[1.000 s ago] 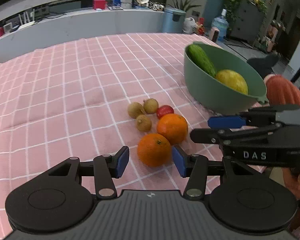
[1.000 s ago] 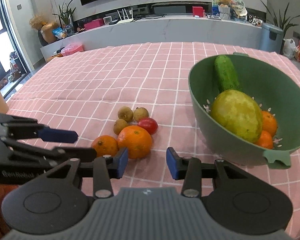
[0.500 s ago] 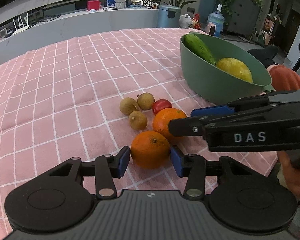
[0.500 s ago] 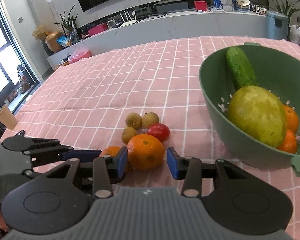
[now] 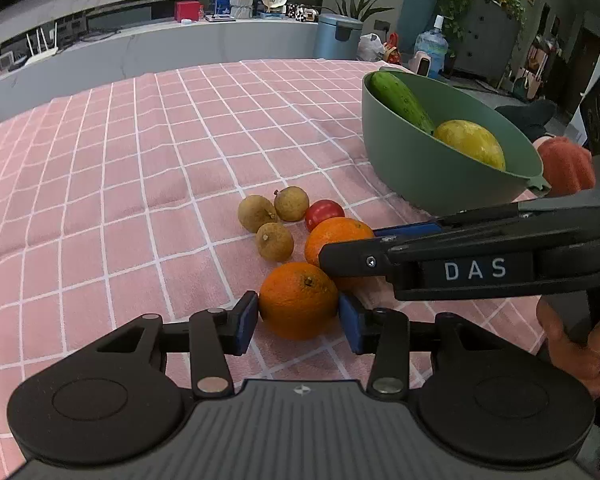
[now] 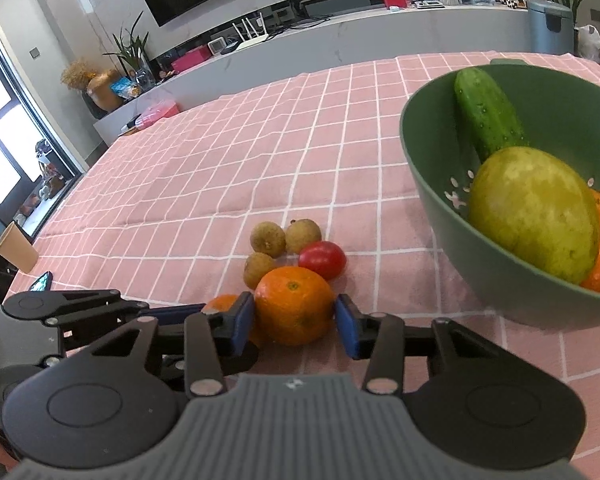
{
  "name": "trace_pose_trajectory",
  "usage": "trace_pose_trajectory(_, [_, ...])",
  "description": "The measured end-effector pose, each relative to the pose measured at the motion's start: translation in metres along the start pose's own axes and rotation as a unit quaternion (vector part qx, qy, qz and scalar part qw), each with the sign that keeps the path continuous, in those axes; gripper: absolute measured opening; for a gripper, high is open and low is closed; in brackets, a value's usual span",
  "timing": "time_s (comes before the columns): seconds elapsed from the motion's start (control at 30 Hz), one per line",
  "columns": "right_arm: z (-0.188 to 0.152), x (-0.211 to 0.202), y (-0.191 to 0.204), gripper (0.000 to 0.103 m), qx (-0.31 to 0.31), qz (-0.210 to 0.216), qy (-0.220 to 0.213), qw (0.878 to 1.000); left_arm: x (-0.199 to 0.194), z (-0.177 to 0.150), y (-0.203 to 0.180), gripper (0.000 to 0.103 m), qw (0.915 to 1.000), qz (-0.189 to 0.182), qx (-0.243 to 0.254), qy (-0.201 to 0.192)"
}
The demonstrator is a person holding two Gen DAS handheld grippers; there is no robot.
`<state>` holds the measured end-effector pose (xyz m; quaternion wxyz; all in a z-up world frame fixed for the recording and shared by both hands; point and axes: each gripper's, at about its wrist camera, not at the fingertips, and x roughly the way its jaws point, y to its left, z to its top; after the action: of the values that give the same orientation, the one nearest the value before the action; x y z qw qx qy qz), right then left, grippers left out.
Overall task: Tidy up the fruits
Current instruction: 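Grasp an orange with the left tool while the right tool grasps another orange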
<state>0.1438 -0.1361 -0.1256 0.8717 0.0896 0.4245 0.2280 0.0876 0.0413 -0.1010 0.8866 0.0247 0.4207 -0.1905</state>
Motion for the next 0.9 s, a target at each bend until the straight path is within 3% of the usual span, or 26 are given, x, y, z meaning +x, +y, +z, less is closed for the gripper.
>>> trace_pose_trajectory(0.4, [-0.001, -0.043, 0.008, 0.039, -0.038, -0.004, -0.025, 0.999, -0.023, 0.001, 0.002, 0.049, 0.9987, 0.027, -0.043, 0.002])
trace_pose_trajectory(0.63, [-0.001, -0.076, 0.009, 0.039, -0.056, -0.001, -0.043, 0.997, -0.053, 0.009, -0.005, 0.049, 0.9959, 0.018, -0.085, -0.024])
trace_pose_trajectory(0.9, [0.006, -0.118, 0.001, 0.039, -0.107, -0.02, -0.07, 0.992, -0.073, 0.04, -0.033, 0.049, 0.9955, -0.001, -0.084, -0.045])
